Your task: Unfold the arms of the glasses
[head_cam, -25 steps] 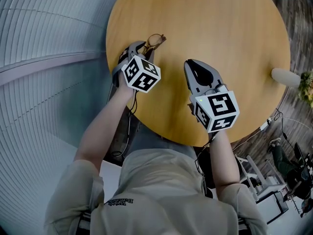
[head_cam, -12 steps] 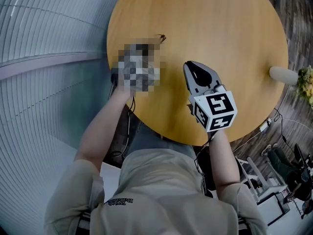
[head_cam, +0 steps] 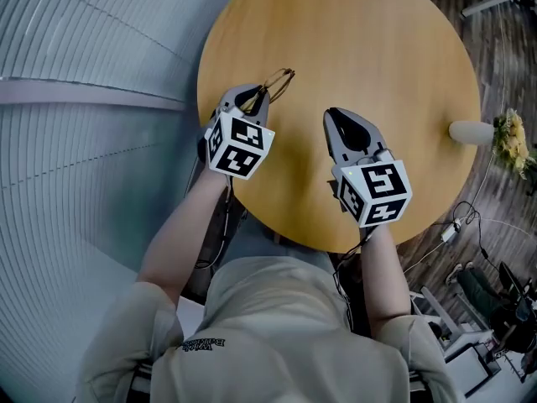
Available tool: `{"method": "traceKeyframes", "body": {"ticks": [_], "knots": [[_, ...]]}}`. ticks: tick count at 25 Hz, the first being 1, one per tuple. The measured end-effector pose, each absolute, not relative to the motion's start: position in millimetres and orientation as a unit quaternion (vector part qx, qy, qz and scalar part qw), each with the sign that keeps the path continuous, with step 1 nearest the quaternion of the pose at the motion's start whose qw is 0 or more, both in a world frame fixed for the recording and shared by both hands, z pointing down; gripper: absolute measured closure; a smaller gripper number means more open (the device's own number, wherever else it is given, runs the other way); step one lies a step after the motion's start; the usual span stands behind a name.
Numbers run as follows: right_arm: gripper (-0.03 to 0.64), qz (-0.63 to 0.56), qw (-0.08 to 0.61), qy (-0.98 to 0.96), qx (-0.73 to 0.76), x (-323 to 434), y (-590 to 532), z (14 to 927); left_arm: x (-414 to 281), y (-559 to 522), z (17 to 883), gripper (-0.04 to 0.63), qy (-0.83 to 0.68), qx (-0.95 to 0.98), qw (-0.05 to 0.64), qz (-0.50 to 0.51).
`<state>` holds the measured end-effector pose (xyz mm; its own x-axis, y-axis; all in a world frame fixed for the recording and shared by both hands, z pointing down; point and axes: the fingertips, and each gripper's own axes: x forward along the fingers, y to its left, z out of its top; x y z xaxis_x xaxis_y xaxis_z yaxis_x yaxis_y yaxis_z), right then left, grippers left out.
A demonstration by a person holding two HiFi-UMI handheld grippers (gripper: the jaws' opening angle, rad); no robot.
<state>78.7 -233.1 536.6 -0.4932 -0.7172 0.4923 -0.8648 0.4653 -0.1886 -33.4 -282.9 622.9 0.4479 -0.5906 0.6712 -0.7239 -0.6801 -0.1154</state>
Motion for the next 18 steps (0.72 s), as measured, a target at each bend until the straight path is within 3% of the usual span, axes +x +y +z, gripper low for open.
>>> {"method": "traceKeyframes", "body": {"ticks": [9,18], "knots": [[0.575,0.131,0.158,-0.849,0.487,80,-218,479,-26,-264,516,0.545,-0.409,0.877,0.051,0.248],[0.575,0.084,0.091,-0.864,0.488,68,-205,383,-56,-245,401,0.545,-0.452,0.877,0.017,0.160]]}}
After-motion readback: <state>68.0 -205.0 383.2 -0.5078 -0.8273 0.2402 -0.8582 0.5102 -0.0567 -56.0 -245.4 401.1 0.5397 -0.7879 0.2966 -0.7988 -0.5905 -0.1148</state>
